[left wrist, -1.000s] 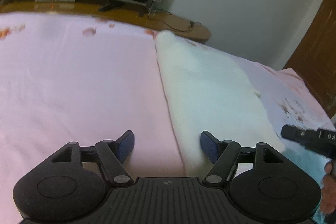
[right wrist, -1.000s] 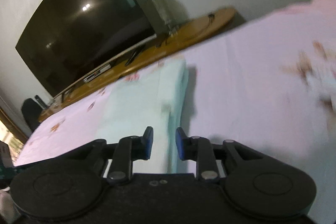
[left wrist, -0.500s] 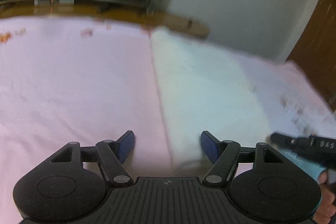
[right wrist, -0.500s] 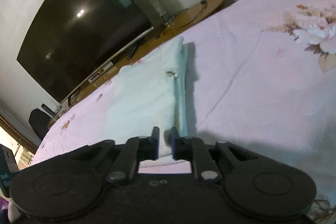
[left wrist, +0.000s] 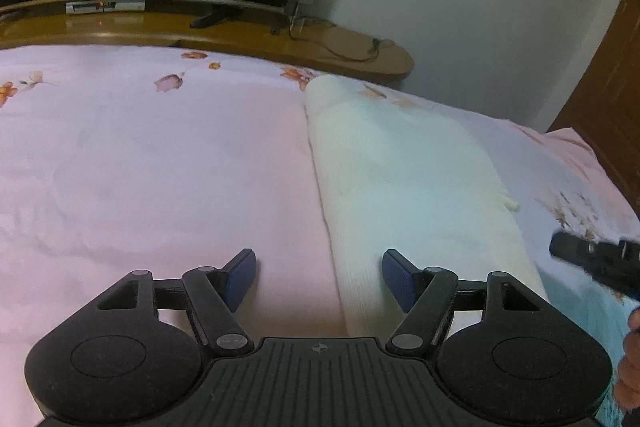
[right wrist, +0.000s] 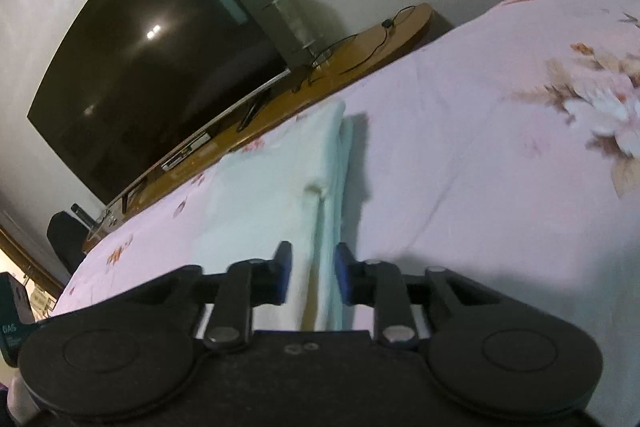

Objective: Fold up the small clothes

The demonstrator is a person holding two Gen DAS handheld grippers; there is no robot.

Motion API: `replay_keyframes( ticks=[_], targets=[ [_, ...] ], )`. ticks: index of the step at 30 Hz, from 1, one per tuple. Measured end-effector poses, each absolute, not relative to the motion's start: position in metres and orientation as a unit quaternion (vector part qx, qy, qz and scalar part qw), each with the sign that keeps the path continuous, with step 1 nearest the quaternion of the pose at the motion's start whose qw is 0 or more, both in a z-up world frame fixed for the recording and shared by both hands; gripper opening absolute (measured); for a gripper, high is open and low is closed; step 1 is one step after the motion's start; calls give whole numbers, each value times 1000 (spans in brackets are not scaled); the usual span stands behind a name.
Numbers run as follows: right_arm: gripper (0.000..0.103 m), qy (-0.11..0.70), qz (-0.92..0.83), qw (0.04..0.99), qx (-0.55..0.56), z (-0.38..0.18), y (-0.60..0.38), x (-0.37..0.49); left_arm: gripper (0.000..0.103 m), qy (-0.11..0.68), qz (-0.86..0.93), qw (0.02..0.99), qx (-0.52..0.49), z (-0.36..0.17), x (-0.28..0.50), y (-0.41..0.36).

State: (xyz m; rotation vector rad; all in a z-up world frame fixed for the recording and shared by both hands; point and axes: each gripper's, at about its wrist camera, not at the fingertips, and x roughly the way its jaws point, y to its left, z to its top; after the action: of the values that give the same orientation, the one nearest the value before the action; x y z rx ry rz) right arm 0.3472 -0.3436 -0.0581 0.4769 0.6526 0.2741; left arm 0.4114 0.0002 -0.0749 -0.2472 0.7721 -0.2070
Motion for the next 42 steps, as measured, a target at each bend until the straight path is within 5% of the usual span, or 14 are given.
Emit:
replay_keyframes(
  ticks=[8, 9, 10, 16, 20, 34, 37, 39, 42],
  targets=[
    [30, 331, 125, 910, 214, -66, -328, 405, 70, 375, -96, 911, -142, -86, 434, 1],
    [29, 338, 124, 909, 209, -68, -326, 410, 70, 375, -95, 910, -147, -87, 435, 1],
    [15, 341, 127, 908, 206, -71, -323, 412, 70, 375, -95, 910, -150, -88, 435, 2],
    [13, 362, 139, 888, 247, -85, -338, 417, 69, 359, -102, 910, -180, -89, 444, 13],
    [27, 322, 177, 885, 285, -67, -351, 405, 69, 353, -108, 911, -185, -88, 455, 15],
    [35, 347, 161, 869, 313, -81, -361, 419, 69, 403, -181, 838, -320, -110, 486, 15],
    [51, 345, 170, 870, 308, -79, -359, 423, 69, 406, -184, 841, -308, -111, 490, 12],
    [12, 359, 170, 875, 276, -84, -350, 429, 69, 407, -184, 842, -304, -110, 492, 13],
    [10, 361, 166, 856, 331, -91, -365, 432, 69, 406, -183, 844, -299, -106, 492, 15]
  ],
)
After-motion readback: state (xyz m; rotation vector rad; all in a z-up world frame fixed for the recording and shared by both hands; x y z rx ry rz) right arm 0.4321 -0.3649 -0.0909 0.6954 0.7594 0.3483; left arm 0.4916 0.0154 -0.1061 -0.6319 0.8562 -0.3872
